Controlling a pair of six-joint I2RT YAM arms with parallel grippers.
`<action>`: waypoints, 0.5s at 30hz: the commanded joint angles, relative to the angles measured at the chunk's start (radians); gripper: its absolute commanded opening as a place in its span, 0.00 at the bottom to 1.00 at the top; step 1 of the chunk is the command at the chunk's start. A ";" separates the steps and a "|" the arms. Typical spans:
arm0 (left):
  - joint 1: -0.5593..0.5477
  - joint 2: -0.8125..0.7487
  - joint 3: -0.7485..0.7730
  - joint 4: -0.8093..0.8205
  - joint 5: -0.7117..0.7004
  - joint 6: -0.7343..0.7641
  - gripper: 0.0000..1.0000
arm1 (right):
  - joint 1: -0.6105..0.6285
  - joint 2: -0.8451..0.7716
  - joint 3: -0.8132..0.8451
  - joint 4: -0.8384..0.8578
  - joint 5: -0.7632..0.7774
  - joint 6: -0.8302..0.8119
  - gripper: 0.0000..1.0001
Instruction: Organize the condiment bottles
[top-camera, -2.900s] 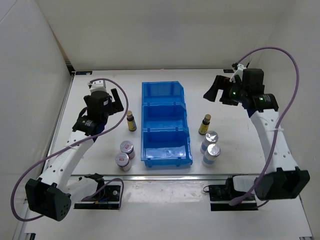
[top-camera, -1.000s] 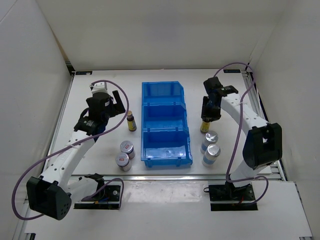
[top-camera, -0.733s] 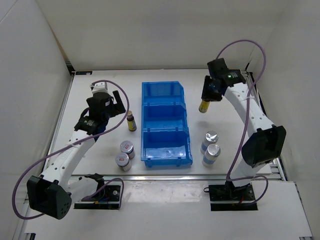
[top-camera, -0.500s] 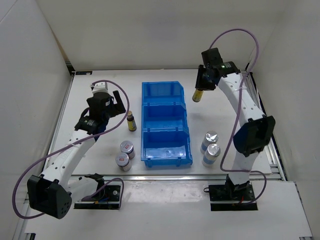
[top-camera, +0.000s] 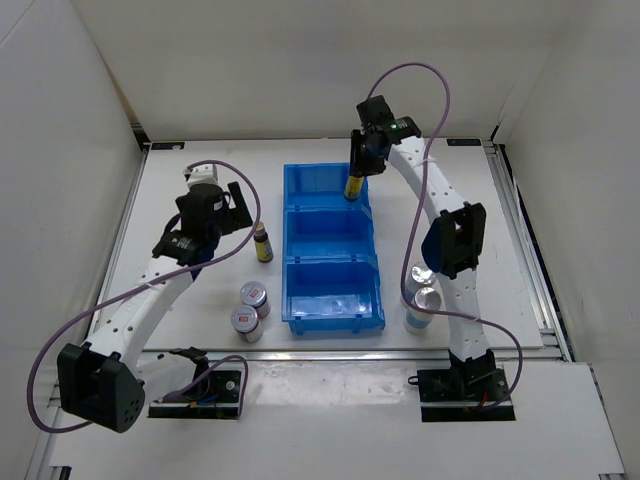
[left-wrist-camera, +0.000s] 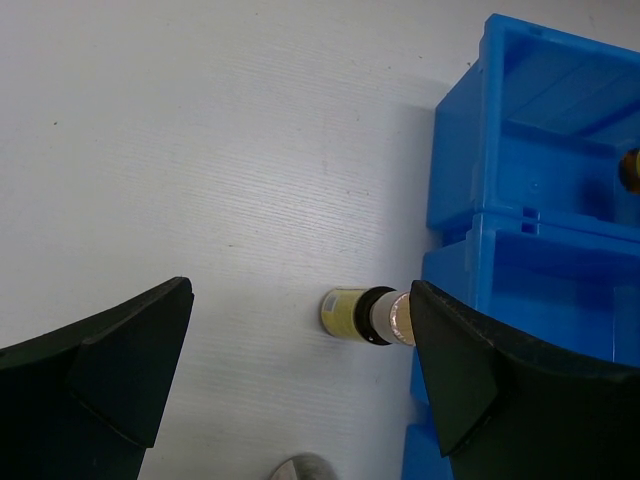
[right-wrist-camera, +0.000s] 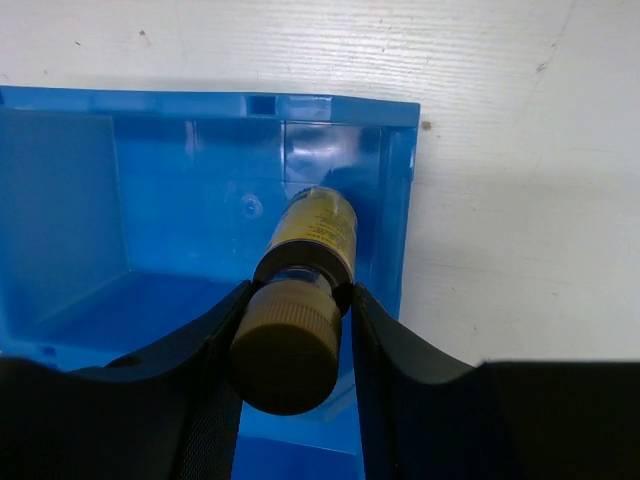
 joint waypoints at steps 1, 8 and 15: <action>-0.002 0.004 -0.001 0.007 -0.017 -0.003 1.00 | -0.002 0.017 0.028 0.046 -0.043 0.006 0.00; -0.002 0.033 0.008 0.007 -0.017 0.006 1.00 | 0.017 0.069 -0.024 0.065 -0.052 0.006 0.00; -0.002 0.067 0.008 0.007 0.001 0.006 1.00 | 0.017 0.059 -0.015 0.065 -0.052 -0.012 0.51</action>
